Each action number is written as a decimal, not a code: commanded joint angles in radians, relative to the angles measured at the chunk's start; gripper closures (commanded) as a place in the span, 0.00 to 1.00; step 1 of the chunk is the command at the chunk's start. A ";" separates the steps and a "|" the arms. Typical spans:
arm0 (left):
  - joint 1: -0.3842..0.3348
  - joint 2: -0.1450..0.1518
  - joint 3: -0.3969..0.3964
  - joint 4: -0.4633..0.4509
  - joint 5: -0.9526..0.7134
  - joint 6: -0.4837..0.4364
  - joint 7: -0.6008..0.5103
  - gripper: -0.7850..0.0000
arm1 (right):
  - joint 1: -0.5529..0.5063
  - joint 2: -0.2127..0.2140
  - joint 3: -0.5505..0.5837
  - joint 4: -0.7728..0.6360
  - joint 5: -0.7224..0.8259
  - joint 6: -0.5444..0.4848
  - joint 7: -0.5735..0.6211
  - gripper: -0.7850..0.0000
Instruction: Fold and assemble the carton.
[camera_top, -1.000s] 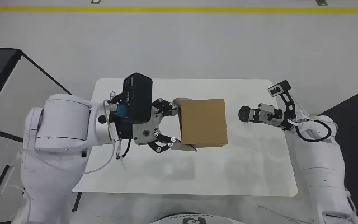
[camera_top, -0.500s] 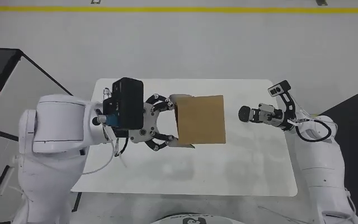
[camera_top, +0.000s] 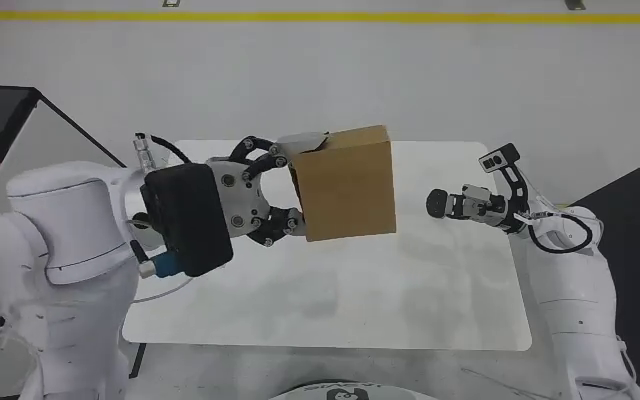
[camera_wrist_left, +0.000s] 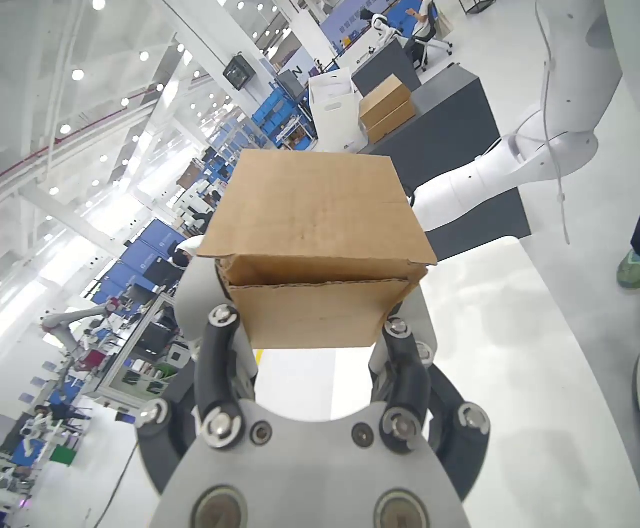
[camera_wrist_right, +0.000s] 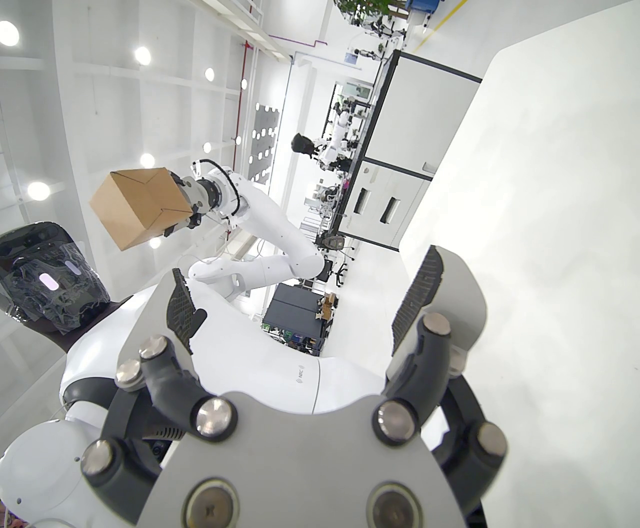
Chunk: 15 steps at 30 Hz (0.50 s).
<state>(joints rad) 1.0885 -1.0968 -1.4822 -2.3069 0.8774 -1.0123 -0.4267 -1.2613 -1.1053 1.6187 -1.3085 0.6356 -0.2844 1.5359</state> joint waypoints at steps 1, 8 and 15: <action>0.011 0.004 0.004 0.000 0.043 0.000 0.014 1.00 | 0.000 0.000 0.000 0.000 0.000 0.000 0.000 0.00; 0.024 0.007 0.012 0.004 0.059 0.000 0.065 1.00 | 0.000 0.000 0.000 0.000 0.000 0.000 0.000 0.00; 0.019 0.011 0.008 -0.025 0.146 0.000 0.108 1.00 | 0.000 0.000 0.000 0.000 0.000 0.000 0.000 0.00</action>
<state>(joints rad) 1.1081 -1.0868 -1.4734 -2.3298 0.9908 -1.0118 -0.3404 -1.2613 -1.1053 1.6187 -1.3085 0.6356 -0.2844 1.5359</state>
